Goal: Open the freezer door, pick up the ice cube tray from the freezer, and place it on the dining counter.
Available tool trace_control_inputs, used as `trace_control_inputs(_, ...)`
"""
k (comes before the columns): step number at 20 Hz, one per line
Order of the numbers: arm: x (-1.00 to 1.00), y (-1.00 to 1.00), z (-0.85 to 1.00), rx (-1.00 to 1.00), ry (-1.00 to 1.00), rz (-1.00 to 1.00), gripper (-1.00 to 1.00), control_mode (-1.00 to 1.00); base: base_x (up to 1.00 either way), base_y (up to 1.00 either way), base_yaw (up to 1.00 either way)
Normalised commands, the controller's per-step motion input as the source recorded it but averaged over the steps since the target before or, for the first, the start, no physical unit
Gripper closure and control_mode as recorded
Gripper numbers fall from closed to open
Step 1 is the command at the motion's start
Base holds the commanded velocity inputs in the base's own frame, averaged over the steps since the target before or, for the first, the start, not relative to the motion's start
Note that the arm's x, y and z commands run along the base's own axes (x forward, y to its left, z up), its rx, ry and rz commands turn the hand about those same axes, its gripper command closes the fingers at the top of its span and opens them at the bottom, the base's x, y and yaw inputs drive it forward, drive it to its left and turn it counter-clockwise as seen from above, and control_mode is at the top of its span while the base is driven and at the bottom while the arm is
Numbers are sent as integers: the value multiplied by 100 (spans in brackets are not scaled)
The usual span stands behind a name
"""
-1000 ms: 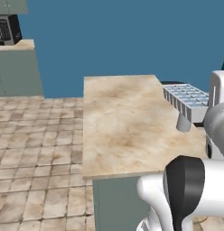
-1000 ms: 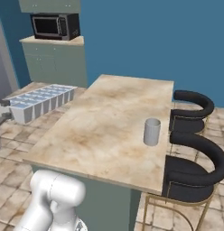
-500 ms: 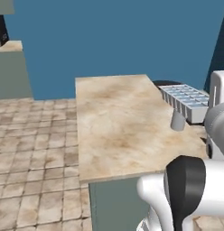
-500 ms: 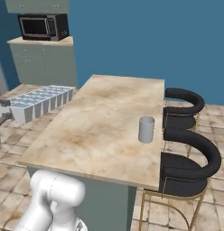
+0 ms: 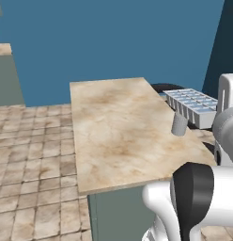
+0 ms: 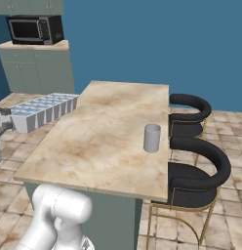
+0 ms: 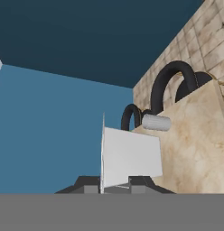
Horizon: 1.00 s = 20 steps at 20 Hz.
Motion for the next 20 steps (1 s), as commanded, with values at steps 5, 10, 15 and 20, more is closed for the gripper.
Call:
trace_control_inputs(5, 0, 0, 0, 0, 0, 0, 100, 100, 27, 3, -8)
trace_control_inputs(10, 0, 0, 0, 0, 0, 0, 100, 100, 35, 7, -7)
trace_control_inputs(15, 0, 0, 0, 0, 0, 0, 100, 100, 29, 6, -5)
trace_control_inputs(20, 0, 0, 0, 0, 0, 0, 100, 100, 31, 10, -6)
